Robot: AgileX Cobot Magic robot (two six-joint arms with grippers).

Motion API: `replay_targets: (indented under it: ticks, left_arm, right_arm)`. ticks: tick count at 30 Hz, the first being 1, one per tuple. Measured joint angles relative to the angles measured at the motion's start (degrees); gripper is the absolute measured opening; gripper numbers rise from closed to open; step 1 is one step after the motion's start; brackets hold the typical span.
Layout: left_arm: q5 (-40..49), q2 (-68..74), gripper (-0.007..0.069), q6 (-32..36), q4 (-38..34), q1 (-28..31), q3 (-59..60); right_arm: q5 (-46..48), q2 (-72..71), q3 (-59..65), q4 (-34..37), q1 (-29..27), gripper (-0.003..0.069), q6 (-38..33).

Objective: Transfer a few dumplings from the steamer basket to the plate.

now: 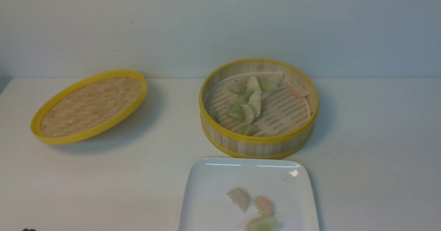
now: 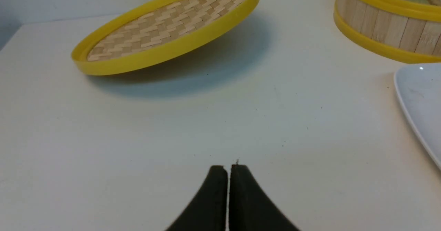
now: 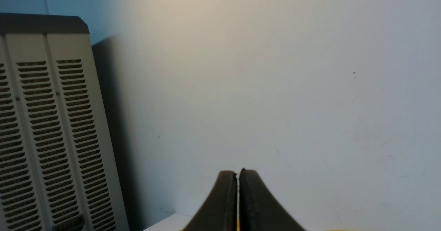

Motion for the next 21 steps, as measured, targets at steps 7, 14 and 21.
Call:
replay_targets:
  ticks: [7,14,21]
  left_arm:
    - [0.0,0.0,-0.0006,0.0,0.0,0.0,0.0]
    - [0.0,0.0,-0.0006,0.0,0.0,0.0,0.0]
    - [0.0,0.0,-0.0006,0.0,0.0,0.0,0.0]
  right_arm:
    - [0.0,0.0,0.0,0.0,0.0,-0.0001,0.2]
    - [1.3,0.0,0.1,-1.0,-0.2,-0.0001,0.2]
    - [5.8,-0.1,6.4,-2.4,-12.5,-0.0001,-0.9]
